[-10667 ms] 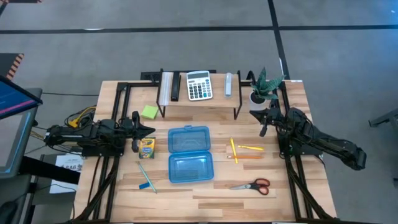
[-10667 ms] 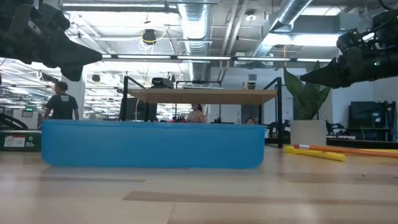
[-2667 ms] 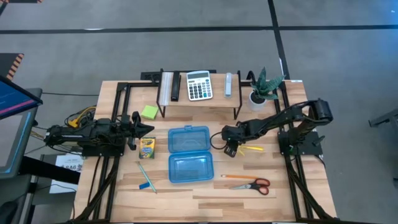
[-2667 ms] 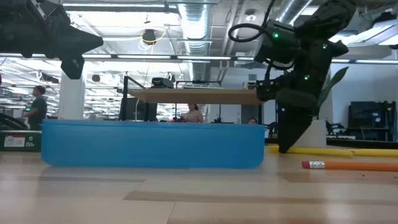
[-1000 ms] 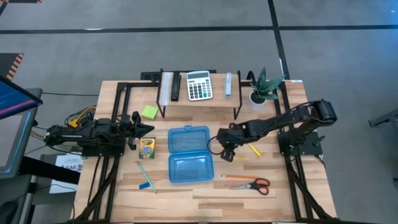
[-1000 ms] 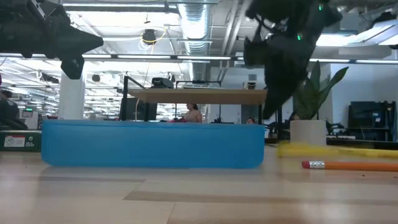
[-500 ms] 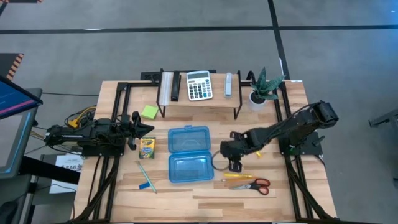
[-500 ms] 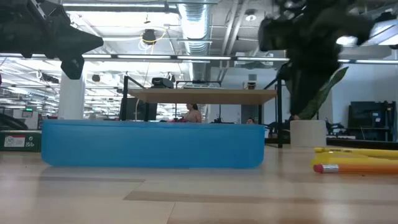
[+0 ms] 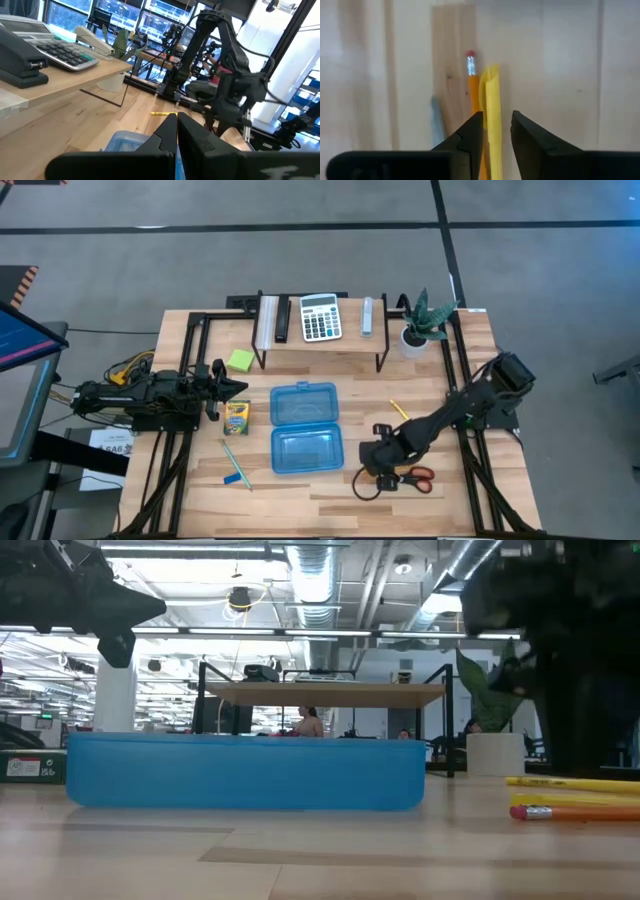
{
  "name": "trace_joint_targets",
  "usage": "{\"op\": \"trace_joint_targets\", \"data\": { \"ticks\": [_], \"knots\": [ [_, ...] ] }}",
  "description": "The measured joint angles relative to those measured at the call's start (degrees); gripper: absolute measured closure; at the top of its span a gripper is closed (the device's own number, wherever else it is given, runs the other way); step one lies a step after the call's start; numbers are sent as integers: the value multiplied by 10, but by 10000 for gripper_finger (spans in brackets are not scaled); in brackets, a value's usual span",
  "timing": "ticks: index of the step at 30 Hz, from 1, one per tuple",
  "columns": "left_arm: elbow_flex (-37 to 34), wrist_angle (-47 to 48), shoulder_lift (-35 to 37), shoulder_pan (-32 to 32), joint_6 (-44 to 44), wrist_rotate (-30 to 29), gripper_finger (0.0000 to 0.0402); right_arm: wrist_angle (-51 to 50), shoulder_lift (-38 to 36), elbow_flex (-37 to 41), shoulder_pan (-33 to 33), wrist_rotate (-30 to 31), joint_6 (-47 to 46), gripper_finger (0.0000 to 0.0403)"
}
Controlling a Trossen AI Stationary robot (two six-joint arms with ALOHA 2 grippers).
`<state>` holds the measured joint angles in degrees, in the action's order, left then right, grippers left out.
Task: Pack school essentials
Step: Put the yellow pen into the blue supply box
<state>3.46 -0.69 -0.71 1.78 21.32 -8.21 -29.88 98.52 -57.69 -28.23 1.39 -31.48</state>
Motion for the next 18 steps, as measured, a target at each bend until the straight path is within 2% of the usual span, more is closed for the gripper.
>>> {"op": "trace_joint_targets", "data": {
  "ticks": [8, 14, 18],
  "knots": [
    [0, 0, 0, 0, 0, 0, 401, -1, 40, -2, 5, 1, 10, 259],
    [0, 2, 0, 0, 0, -1, 401, -25, 49, -2, 26, 28, 18, 267],
    [0, 2, 0, 0, 0, -1, 401, -27, 45, -1, 47, 19, 39, 275]
  ]
}}
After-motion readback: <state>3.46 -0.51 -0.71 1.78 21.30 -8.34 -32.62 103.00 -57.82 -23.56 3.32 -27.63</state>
